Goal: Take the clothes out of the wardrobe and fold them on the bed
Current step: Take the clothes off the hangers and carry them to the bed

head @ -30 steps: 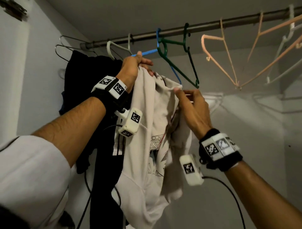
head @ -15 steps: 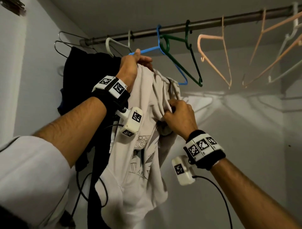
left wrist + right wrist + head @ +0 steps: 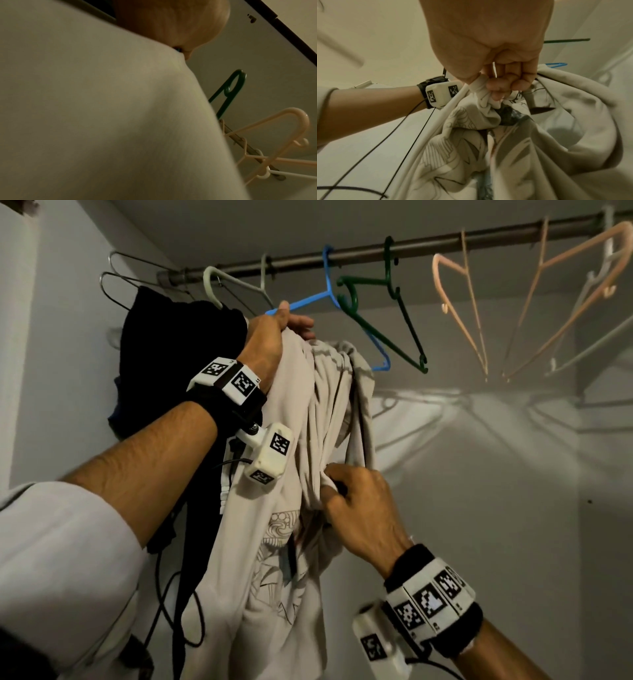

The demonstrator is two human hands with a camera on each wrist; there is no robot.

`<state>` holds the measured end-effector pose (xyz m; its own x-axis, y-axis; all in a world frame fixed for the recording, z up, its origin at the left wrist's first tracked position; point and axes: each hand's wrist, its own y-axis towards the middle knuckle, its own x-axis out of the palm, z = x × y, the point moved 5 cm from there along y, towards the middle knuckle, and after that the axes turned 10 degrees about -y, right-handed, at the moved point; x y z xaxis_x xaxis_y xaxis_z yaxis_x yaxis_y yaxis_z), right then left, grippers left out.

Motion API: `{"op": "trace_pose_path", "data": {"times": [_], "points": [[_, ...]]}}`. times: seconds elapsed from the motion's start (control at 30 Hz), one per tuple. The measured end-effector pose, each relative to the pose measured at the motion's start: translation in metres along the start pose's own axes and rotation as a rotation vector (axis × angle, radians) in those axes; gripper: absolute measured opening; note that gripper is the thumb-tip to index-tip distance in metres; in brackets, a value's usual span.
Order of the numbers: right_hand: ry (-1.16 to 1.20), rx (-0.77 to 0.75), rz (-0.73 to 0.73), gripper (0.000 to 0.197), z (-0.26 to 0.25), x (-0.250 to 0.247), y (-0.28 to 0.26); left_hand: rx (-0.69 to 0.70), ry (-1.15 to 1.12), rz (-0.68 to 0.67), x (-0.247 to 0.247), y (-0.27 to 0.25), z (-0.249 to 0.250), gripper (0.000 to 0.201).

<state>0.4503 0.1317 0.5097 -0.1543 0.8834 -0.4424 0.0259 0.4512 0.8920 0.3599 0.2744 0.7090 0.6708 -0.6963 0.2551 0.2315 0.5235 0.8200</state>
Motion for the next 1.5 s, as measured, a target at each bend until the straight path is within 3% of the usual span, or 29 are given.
{"op": "trace_pose_path", "data": {"times": [0.13, 0.23, 0.33, 0.43, 0.5, 0.6, 0.73, 0.8, 0.9, 1.13, 1.33, 1.4, 1.5], "points": [[0.037, -0.043, -0.067, 0.04, -0.009, 0.003, -0.016, -0.023, -0.063, -0.001, 0.003, -0.002, -0.002, 0.055], [0.022, 0.019, -0.07, 0.04, -0.001, -0.004, -0.017, -0.015, -0.032, 0.012, 0.003, -0.004, -0.001, 0.055], [0.035, 0.148, 0.072, 0.005, 0.013, -0.028, 0.001, -0.008, 0.02, 0.023, 0.002, -0.005, 0.0, 0.056], [0.116, 0.254, 0.17, 0.063, 0.026, -0.047, 0.035, -0.021, 0.037, 0.036, 0.0, -0.005, -0.002, 0.056], [0.111, 0.285, 0.172, 0.08, 0.025, -0.054, 0.059, -0.026, 0.002, 0.026, 0.002, -0.005, -0.005, 0.055], [0.019, 0.311, 0.135, 0.073, 0.029, -0.053, 0.098, -0.025, -0.012, 0.031, 0.004, -0.005, -0.007, 0.054], [0.097, 0.489, 0.013, 0.082, 0.048, -0.035, 0.13, -0.032, -0.007, 0.024, 0.005, -0.008, -0.003, 0.055], [0.112, 0.499, 0.01, 0.063, 0.057, -0.025, 0.135, -0.045, -0.014, 0.009, 0.005, -0.009, -0.004, 0.056], [0.044, 0.421, 0.034, 0.038, 0.053, -0.014, 0.127, -0.024, 0.027, 0.005, 0.004, -0.006, -0.003, 0.06], [0.015, 0.264, 0.005, 0.036, 0.032, -0.014, 0.075, -0.004, 0.035, 0.014, 0.002, -0.006, -0.004, 0.053], [0.046, 0.206, -0.231, 0.018, 0.029, -0.004, 0.037, 0.048, 0.129, 0.015, -0.001, -0.003, -0.004, 0.053], [0.114, 0.237, -0.261, 0.023, 0.034, 0.002, 0.028, 0.035, 0.124, -0.005, -0.002, -0.004, -0.005, 0.053], [0.242, 0.426, -0.181, 0.045, 0.057, 0.005, 0.028, 0.014, 0.112, -0.024, -0.001, -0.004, -0.005, 0.055]]}}
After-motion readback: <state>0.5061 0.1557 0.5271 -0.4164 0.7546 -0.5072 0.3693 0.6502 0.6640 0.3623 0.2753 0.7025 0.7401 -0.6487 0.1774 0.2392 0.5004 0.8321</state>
